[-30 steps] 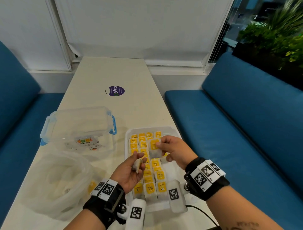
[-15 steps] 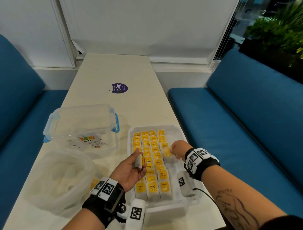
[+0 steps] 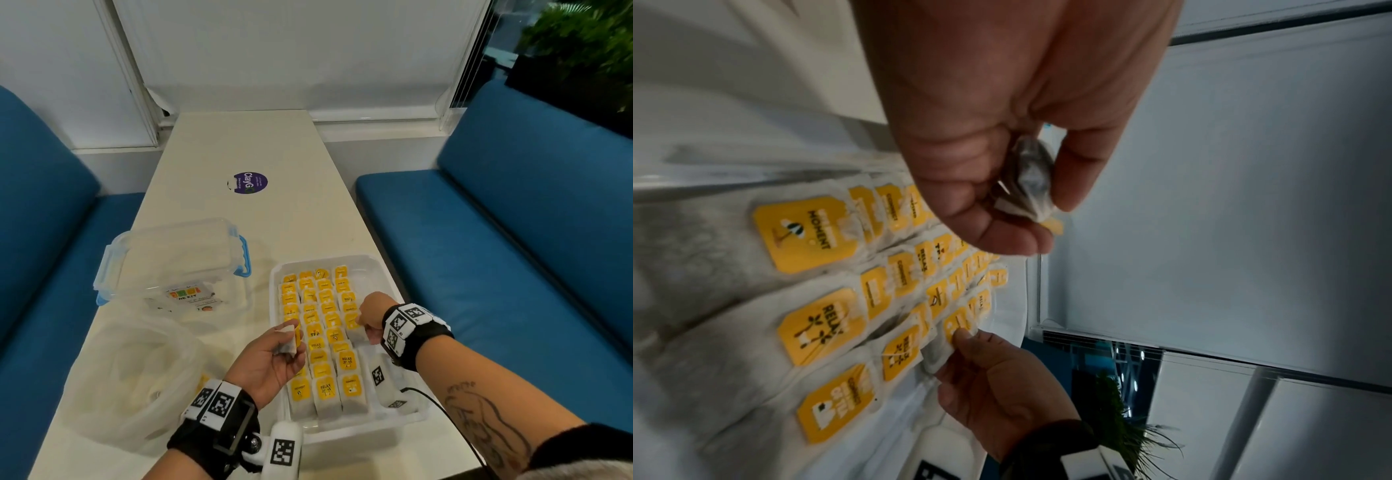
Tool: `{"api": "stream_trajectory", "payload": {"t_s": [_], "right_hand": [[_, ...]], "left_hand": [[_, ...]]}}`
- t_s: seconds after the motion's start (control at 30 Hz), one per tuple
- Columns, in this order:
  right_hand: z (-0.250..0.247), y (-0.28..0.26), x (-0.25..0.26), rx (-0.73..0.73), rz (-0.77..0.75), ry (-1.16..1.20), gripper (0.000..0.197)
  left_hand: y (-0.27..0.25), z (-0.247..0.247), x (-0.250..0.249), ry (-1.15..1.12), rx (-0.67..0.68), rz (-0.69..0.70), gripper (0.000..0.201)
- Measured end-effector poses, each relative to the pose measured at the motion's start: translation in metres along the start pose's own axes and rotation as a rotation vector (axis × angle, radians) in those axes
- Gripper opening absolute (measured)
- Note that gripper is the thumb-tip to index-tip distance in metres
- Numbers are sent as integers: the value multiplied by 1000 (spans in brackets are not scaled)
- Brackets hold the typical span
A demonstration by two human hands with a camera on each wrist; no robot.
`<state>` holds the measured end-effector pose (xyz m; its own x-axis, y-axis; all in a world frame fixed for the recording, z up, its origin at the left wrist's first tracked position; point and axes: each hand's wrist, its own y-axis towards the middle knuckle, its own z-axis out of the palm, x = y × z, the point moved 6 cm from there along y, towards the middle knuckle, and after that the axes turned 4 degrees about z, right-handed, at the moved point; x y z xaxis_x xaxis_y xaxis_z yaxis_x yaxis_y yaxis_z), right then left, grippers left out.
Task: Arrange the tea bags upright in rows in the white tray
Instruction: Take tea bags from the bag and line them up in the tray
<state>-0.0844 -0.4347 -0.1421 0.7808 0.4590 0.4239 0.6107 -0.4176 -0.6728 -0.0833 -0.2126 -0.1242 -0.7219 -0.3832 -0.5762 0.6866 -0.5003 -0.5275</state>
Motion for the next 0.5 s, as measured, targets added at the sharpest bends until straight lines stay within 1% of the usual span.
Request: {"api": "stream_trajectory", "payload": {"t_s": [0.07, 0.13, 0.17, 0.2, 0.23, 0.27, 0.33, 0.37, 0.4, 0.5], "right_hand": [[3, -2, 5, -37, -21, -120, 22], [-1, -13, 12, -106, -36, -339, 6], [-5, -14, 14, -160, -52, -365, 17], [-10, -19, 17, -180, -75, -347, 28], [-15, -24, 20, -191, -106, -290, 32], [-21, -32, 25, -213, -159, -238, 31], [-31, -52, 35, -238, -252, -89, 18], [-32, -61, 39, -212, -303, -28, 15], [-29, -73, 46, -161, -359, -2, 17], [-9, -106, 63, 51, -515, -37, 25]], "left_hand": [[-1, 1, 2, 6, 8, -13, 19], [-2, 4, 4, 13, 23, -24, 20], [-2, 5, 4, 19, 34, -26, 21], [-3, 6, 4, 30, 46, -26, 23], [-3, 7, 4, 45, 55, -24, 24], [-4, 9, 4, 61, 60, -21, 25], [-5, 11, 5, 86, 55, -11, 25], [-6, 13, 5, 91, 50, -5, 25], [-6, 15, 5, 92, 43, -2, 25], [-5, 21, 7, 98, 19, 8, 25]]}}
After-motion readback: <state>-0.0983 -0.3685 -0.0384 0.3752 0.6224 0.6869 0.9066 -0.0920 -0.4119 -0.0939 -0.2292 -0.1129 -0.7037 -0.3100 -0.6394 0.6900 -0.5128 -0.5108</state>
